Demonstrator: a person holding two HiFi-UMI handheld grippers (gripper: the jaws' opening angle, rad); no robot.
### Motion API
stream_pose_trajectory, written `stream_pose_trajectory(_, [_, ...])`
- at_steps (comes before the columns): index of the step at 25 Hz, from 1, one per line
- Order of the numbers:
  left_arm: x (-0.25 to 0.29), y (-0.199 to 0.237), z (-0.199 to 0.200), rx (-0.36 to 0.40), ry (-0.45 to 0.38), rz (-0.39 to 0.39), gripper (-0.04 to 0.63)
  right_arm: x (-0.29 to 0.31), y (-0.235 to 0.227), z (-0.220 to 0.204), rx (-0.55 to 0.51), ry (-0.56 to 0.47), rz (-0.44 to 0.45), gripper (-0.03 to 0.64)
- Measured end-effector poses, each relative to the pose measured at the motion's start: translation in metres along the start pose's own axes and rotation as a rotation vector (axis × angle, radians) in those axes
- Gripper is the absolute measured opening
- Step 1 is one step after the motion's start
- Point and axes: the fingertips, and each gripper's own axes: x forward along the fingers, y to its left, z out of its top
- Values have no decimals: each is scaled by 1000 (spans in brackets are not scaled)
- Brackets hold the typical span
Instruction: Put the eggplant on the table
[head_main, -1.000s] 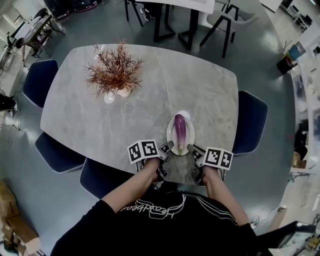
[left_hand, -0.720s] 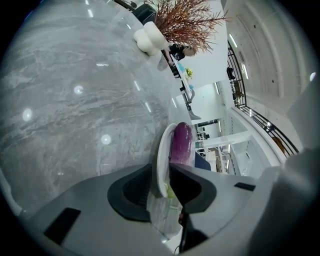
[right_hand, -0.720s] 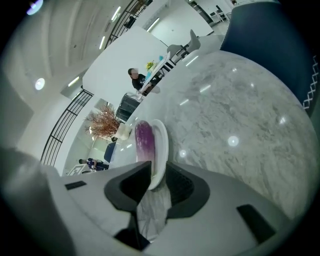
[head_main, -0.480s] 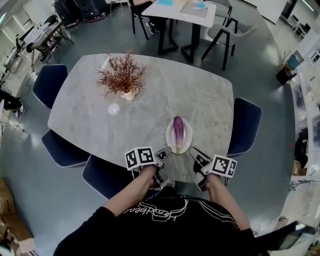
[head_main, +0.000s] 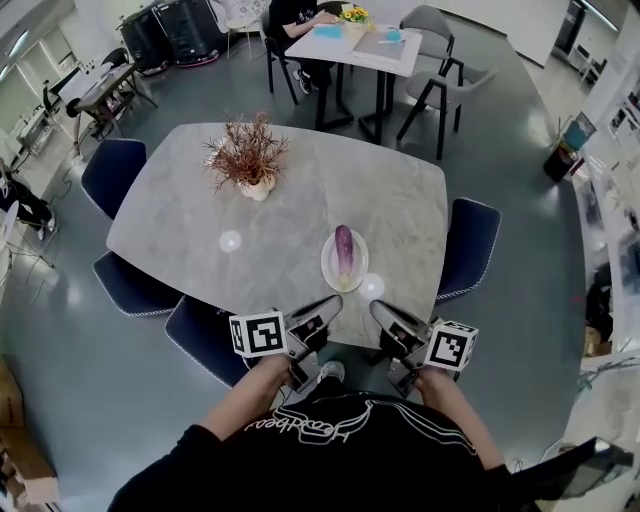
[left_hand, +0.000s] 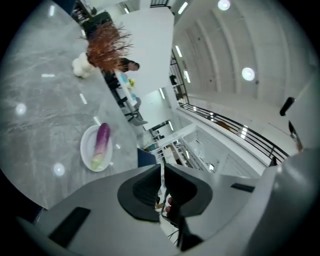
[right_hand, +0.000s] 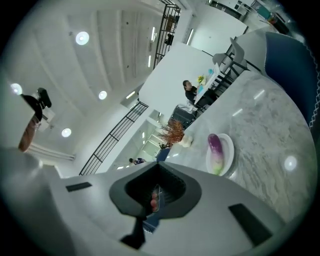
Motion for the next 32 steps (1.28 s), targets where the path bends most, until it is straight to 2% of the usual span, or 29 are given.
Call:
stream_pose_trajectory(2, [-8,-33,-10,78,14,-75,18,-17,21,-1,-20,-19,38,6])
stream_pose_trajectory(5, [-20,-72,-30,201,25,-115,9,-47,46,-5,-59,-41,62,6])
stream_pose_trajectory(7, [-26,-97,-48,281,26,-127,9,-70,63,-10,-22,-70,106,6])
stream_pose_trajectory(9, [-30,-117,-70,338,31,-149,9,-92,84,-15,59,-117,188,6])
stream_pose_trajectory(11, [-36,-130,-93,360,33,-163,9,-111,99,-26,41,-128,213,6])
stream_pose_trajectory(14, [-46,-145,-130,390,30,-145,9,-137,106,-54,-100,-78,162,6])
stream_pose_trajectory(17, [-58,-150,-162,416,33,-95,9,-157,119,-77,-150,-55,170,6])
stream_pose_trajectory(21, [-70,-166,-196,437,21,-109,9,-177,130,-99,-264,-23,139,6])
stream_pose_trajectory(26, [-89,-189,-211,525,16,-87,9,-185,150,-117,-412,23,98,6])
stream_pose_trajectory(28, [-97,-194,-211,524,11,-85,9,-186,157,-122,-459,34,89,7])
stream_pose_trajectory(32, [-113,-200,-219,519,14,-95,9,-187,166,-134,-461,29,109,6])
